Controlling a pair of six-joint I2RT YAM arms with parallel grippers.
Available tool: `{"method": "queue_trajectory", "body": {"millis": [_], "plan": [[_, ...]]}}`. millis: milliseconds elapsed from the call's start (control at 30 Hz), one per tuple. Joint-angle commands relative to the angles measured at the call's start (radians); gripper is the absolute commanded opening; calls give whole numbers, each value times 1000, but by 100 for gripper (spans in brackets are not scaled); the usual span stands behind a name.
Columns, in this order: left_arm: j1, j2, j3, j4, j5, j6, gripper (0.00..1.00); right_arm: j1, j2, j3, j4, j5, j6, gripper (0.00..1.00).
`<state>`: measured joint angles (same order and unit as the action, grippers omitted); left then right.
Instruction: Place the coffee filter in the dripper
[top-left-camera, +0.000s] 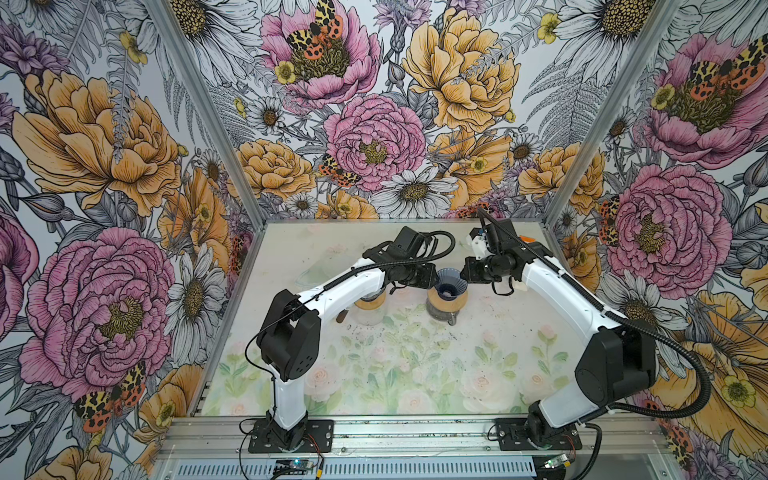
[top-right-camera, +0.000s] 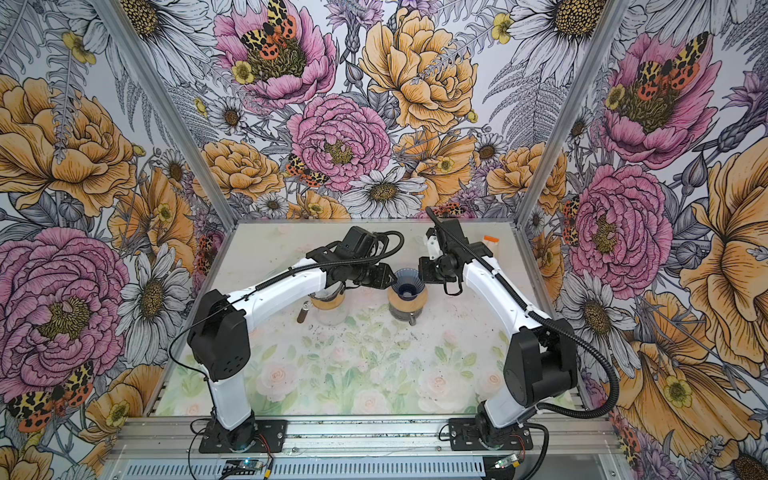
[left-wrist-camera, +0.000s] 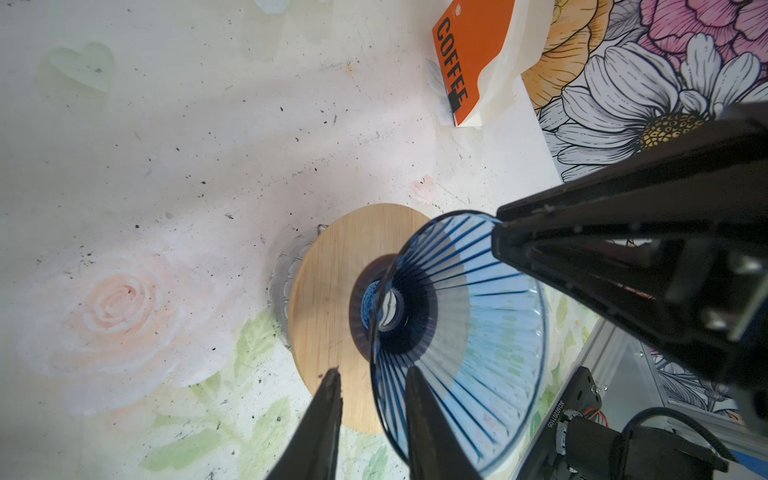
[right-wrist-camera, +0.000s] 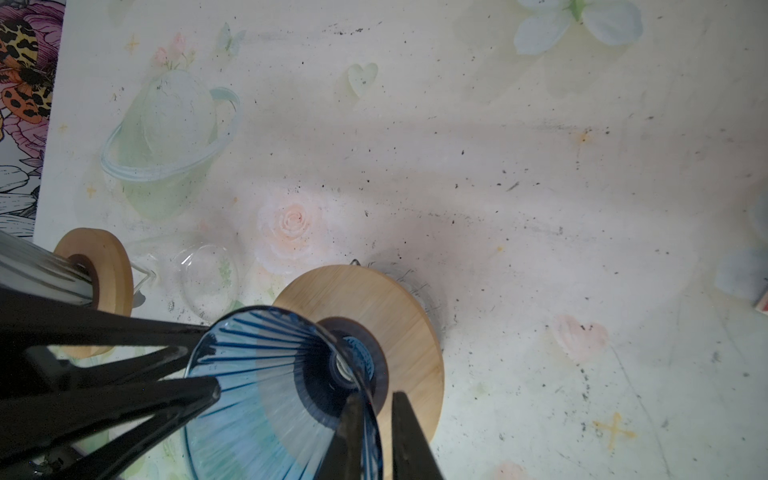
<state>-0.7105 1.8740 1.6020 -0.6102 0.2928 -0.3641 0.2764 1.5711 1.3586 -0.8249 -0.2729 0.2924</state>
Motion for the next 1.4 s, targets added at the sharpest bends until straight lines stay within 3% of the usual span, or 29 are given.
{"method": "queue_trajectory", "body": {"millis": [0, 900, 1167, 1367], "plan": [[12, 9, 40, 3, 28, 9, 27, 7, 5, -4, 12, 18, 5, 16], [21, 42, 33, 4, 58, 2, 19, 15, 9, -4, 11, 23, 1, 14], [23, 26, 44, 3, 47, -1, 31, 15, 1, -3, 11, 29, -1, 14], [26, 7, 45, 3, 36, -4, 31, 15, -8, -2, 12, 35, 1, 15]]}}
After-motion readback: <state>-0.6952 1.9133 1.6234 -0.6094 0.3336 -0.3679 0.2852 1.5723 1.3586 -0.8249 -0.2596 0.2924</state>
